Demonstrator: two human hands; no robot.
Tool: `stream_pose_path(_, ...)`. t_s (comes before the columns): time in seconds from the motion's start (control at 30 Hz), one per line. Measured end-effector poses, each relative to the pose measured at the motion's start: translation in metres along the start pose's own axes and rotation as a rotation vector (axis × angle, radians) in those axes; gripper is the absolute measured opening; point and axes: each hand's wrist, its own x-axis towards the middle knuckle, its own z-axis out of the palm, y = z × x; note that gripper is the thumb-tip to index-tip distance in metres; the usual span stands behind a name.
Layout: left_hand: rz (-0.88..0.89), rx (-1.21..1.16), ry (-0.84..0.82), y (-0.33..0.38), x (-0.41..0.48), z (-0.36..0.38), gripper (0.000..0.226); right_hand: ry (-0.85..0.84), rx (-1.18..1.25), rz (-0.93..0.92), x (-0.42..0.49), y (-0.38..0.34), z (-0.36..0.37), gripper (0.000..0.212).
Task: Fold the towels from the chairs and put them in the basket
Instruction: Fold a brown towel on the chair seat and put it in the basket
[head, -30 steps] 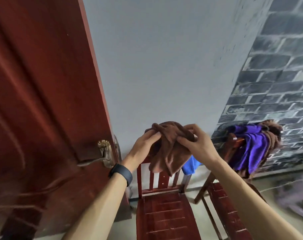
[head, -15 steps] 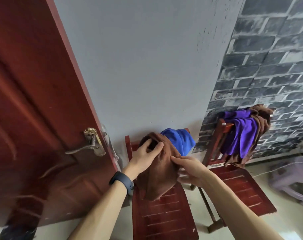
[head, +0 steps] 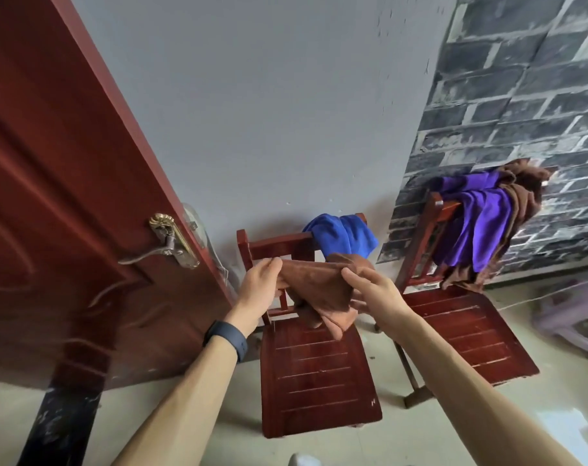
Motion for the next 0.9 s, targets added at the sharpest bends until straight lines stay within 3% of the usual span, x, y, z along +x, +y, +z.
stream_pose_path(0.1,-0.165,-0.417,0.034,0.020,0.001,0.004,0.020,-0.161,0.110,0.066,-0.002,-0.005,-0.002,0.026)
stream_pose_path(0.2,-0.233,-0.570,-0.002,0.034,0.005,0.009,0.017,-0.223,0.208,0.148,0.000,0.004,-0.004,0.025)
stream_pose_path(0.33,-0.159,-0.386,-0.050,0.044,0.015,0.015,0.022,-0.256,0.075,0.248,-0.005,0.021,-0.008,0.019)
stream_pose_path(0.43,-0.064,-0.194,-0.163,0.047,0.017,0.014,0.031,-0.214,-0.050,0.285,-0.007,0.038,-0.013,0.026)
stream_pose_path(0.5,-0.034,-0.135,-0.204,0.049,0.015,0.013,0.016,-0.105,-0.101,0.298,-0.008,0.046,-0.016,0.025)
stream_pose_path(0.53,-0.028,-0.139,-0.214,0.052,0.014,0.014,0.013,-0.059,-0.107,0.310,-0.008,0.050,-0.017,0.023)
stream_pose_path(0.6,-0.039,-0.175,-0.227,0.056,0.012,0.013,0.030,0.007,-0.118,0.372,-0.012,0.055,-0.018,0.026)
stream_pose_path(0.63,-0.046,-0.201,-0.231,0.057,0.011,0.013,0.025,0.019,-0.117,0.448,-0.013,0.059,-0.020,0.031)
stream_pose_path(0.77,-0.054,-0.329,-0.230,0.060,0.004,0.009,0.011,-0.068,0.007,0.758,-0.008,0.095,-0.021,0.086)
stream_pose_path(0.8,-0.053,-0.352,-0.231,0.059,0.001,0.009,0.011,-0.107,0.067,0.755,-0.007,0.102,-0.017,0.089)
stream_pose_path(0.9,-0.059,-0.408,-0.211,0.054,-0.003,0.006,0.014,-0.142,0.232,0.657,0.000,0.107,-0.005,0.066)
